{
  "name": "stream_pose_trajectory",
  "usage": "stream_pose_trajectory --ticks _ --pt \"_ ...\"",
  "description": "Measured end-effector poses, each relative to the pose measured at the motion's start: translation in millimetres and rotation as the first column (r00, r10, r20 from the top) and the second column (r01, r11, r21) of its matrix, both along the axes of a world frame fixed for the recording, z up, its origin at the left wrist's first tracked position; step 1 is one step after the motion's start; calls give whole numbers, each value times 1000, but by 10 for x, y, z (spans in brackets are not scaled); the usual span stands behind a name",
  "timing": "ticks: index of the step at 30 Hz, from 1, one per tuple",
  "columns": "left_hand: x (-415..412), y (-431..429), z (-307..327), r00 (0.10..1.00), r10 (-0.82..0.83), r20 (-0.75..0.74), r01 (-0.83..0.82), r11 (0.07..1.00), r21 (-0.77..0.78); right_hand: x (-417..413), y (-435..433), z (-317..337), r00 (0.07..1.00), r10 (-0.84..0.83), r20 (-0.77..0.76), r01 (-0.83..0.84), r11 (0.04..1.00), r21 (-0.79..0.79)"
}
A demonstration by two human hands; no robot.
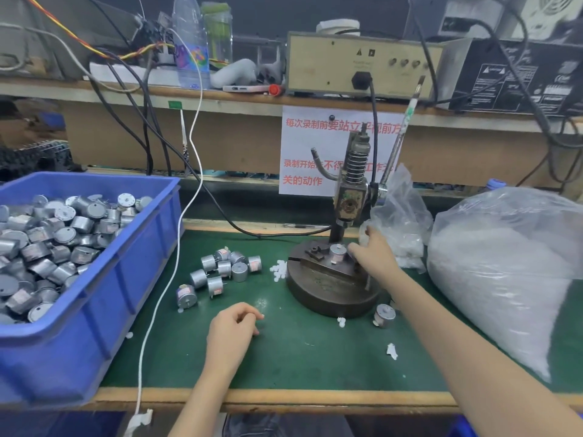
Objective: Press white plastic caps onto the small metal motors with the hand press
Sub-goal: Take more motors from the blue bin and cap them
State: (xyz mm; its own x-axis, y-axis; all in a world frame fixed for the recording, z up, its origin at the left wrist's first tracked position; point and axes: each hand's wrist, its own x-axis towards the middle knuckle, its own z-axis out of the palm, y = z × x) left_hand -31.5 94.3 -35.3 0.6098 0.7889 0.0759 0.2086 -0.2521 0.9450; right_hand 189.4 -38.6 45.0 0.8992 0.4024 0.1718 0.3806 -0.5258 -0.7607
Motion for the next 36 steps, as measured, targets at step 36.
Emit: stream_pose_trajectory --ticks 36 --pt "-8 11 -25 994 106 25 -107 994 38 -264 8 -379 999 -44 -27 47 993 112"
